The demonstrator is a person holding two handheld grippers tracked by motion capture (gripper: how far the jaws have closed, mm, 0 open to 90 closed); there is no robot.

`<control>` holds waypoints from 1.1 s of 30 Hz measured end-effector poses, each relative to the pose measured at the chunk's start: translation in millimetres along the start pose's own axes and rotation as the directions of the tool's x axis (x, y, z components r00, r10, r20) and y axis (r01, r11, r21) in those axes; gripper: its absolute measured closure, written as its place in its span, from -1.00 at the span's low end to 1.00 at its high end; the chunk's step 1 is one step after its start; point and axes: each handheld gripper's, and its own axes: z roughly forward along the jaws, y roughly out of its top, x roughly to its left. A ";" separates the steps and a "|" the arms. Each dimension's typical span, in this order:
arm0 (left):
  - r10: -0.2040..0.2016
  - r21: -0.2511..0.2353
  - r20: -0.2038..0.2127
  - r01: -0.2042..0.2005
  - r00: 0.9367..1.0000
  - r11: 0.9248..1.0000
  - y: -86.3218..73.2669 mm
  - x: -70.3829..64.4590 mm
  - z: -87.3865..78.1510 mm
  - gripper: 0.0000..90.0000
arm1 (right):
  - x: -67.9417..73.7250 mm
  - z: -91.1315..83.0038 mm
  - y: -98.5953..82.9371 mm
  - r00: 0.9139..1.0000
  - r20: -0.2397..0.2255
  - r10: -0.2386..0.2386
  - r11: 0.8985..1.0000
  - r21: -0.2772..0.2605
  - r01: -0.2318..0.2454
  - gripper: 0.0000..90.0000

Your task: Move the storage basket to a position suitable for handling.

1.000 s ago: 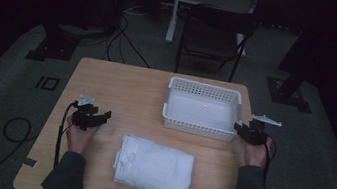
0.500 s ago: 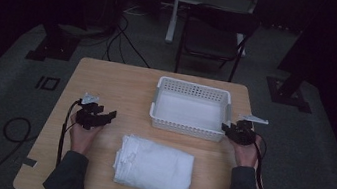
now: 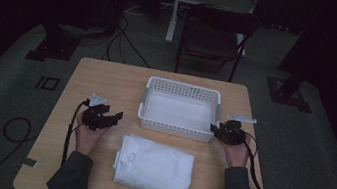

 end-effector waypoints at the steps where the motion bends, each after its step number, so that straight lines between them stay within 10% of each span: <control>1: 0.004 -0.002 0.003 -0.004 1.000 1.000 0.1 -1.0 0.0 -0.23 | 2.1 0.7 0.2 1.000 -0.006 -0.005 1.000 0.001 0.005 0.32; 8: 0.011 -0.010 0.016 -0.011 1.000 1.000 1.6 -5.7 -0.7 -0.23 | 17.9 6.6 1.8 0.996 -0.077 -0.038 0.999 -0.004 0.038 0.29; 33: 0.044 0.003 0.011 -0.044 0.999 0.999 0.0 -17.2 3.8 -0.10 | 34.6 18.0 7.3 0.991 -0.117 -0.069 0.998 -0.011 0.068 0.31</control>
